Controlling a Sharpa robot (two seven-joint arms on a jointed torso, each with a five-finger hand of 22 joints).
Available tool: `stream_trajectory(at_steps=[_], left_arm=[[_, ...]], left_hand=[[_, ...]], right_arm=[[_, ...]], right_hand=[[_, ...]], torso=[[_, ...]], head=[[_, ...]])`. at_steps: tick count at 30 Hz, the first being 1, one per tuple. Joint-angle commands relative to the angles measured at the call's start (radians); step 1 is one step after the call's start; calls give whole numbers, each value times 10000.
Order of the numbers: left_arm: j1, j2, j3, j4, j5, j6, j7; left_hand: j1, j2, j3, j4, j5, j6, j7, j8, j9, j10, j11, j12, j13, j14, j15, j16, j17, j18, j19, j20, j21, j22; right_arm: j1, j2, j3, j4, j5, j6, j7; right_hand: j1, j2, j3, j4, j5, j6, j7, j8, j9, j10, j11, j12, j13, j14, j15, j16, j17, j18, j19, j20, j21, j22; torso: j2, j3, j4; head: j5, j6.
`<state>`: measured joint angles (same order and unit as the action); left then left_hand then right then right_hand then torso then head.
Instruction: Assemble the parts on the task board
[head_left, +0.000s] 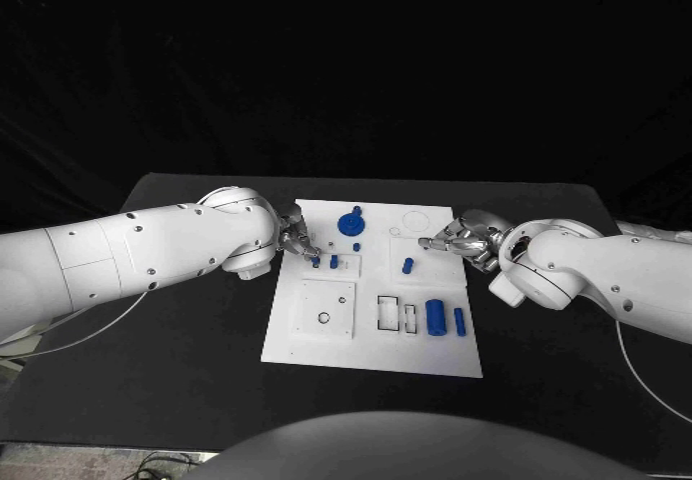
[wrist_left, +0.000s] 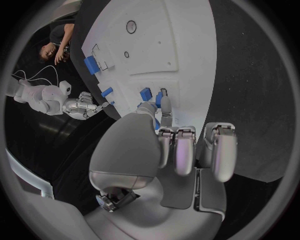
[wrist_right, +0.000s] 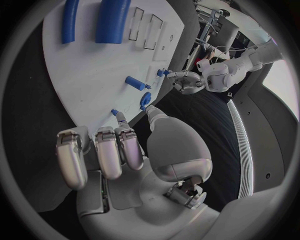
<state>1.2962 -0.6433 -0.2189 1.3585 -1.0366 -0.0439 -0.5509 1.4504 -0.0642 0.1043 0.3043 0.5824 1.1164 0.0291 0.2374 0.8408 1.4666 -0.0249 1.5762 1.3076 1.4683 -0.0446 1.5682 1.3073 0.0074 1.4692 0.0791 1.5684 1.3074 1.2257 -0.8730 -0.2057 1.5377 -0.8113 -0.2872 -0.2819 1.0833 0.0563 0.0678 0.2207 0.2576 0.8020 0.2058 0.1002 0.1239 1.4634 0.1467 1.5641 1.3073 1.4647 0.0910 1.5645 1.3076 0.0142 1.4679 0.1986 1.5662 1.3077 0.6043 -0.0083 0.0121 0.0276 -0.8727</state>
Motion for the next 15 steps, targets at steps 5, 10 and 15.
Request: stream_trajectory(at_steps=[5, 10, 15], left_arm=[[-2, 44, 4, -8, -75, 146, 106], [-6, 82, 4, -21, -102, 132, 129], [-8, 83, 4, -39, -161, 167, 113]], left_hand=[[74, 50, 213, -171, -4, -14, -55, 30, 18, 1041, -57, -54, 2632, 1025, 50, 26, 2635, -74, 1016, 58, 24, 2634], [80, 54, 222, -171, -13, -15, -55, 30, 20, 1041, -56, -54, 2632, 1025, 50, 26, 2635, -74, 1016, 58, 24, 2634], [80, 54, 222, -171, -13, -15, -55, 30, 20, 1041, -56, -54, 2632, 1025, 50, 26, 2635, -74, 1016, 58, 24, 2634]], right_arm=[[-7, 15, -1, 1, -85, 125, 85], [-7, 21, -1, 2, -85, 129, 85], [-7, 18, -1, 3, -85, 126, 81]], right_hand=[[9, 81, -57, 2, 58, -49, 177, 55, 15, 1074, 77, 67, 2635, 1061, 65, 63, 2632, -142, 1029, 71, 46, 2631], [9, 81, -57, 2, 58, -49, 177, 55, 15, 1074, 77, 67, 2635, 1061, 65, 63, 2632, -142, 1029, 71, 46, 2631], [9, 81, -57, 2, 58, -49, 177, 55, 15, 1074, 77, 67, 2635, 1061, 65, 63, 2632, -142, 1029, 71, 46, 2631]], torso=[[0, -1, -6], [5, -3, -11], [2, 1, -12]], head=[[1, 1], [-23, 1], [-27, 1]])
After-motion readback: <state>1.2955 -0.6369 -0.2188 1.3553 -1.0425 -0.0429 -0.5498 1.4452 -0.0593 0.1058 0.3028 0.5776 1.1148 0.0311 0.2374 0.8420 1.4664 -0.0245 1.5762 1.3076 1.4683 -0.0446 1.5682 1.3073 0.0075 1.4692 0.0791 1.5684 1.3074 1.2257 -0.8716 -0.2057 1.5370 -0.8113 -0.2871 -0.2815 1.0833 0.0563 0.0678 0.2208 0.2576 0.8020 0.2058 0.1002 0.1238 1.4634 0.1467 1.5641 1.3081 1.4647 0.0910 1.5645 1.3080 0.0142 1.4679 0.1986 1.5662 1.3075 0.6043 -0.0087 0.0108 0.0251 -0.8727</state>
